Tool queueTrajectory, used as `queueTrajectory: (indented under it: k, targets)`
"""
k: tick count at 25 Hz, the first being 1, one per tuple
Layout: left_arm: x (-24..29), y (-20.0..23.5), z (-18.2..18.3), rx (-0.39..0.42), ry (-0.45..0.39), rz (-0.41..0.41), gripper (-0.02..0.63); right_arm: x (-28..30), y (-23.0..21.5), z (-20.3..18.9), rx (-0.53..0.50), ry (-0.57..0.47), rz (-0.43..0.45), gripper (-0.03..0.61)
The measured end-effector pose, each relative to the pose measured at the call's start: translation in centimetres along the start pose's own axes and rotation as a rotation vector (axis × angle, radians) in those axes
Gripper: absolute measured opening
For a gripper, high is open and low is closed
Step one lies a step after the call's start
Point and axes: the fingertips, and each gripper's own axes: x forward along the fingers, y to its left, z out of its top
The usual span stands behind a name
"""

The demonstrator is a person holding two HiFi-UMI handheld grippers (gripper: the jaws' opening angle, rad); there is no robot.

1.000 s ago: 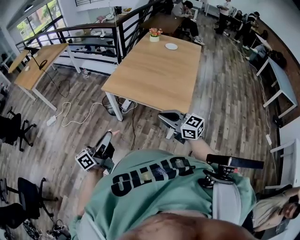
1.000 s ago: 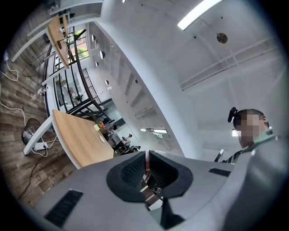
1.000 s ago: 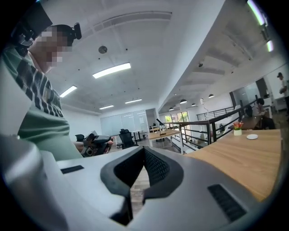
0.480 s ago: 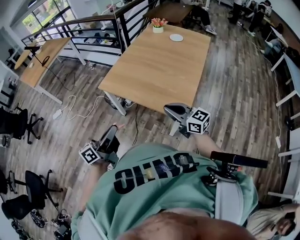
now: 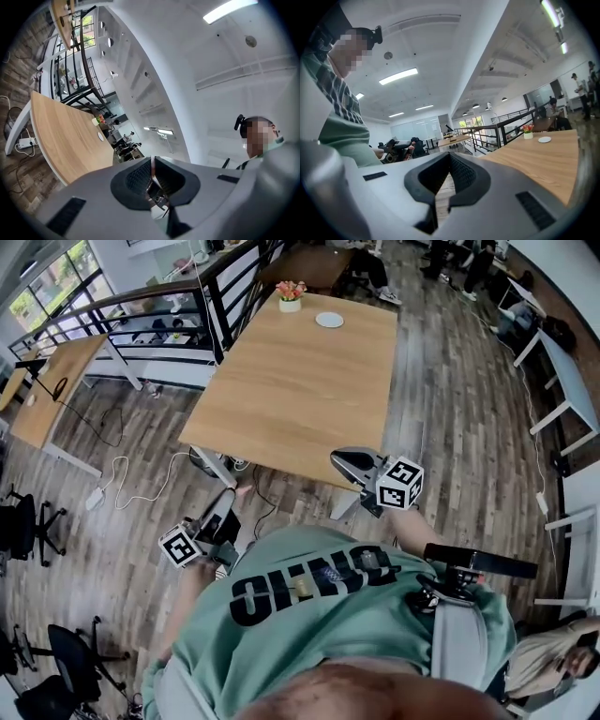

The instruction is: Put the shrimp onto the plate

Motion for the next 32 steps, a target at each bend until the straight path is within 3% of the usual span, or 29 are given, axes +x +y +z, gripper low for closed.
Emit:
queueTrajectory:
  k: [4, 7, 9, 12, 15, 24, 27, 32]
  targets:
    - [-0.3, 2.9, 5.9, -0.026, 0.043, -0.046, 0.029, 4.5, 0.1, 2.5, -0.016, -0.016, -0.075, 0.008]
    - [-1.2, 4.4, 11.4, 0.005, 0.065, -0.087, 0.029, 8.3, 0.6, 4.2, -0.054, -0.009, -0.116, 0.008]
    - [-1.8, 5.8, 14.7, -0.025, 0.063, -0.109, 0.029, 11.0, 0.4, 5.5, -0.04, -0.019, -0.151, 0.008]
    - [-3.0, 7.9, 17.5, -0.046, 0.087, -0.127, 0.029, 14.4, 1.2, 5.7, -0.044, 0.001, -0.171, 0.008]
    - [-3.3, 9.8, 18.9, -0.01, 0.13, -0.139, 0.029, 15.9, 1.5, 5.0, -0.042, 0.021, -0.205, 0.008]
    - [-0.6, 13.2, 19.9, -0.066, 0.186, -0.178, 0.029, 16.9, -0.3, 5.5, -0.038, 0.064, -0.281, 0.008]
    - [2.5, 14.6, 19.6, -0.095, 0.196, -0.177, 0.029, 16.3, -3.5, 5.7, -0.025, 0.049, -0.282, 0.008]
    - [10.9, 14.6, 18.8, -0.04, 0.208, -0.152, 0.029, 13.5, -11.1, 6.5, -0.013, 0.0, -0.242, 0.008]
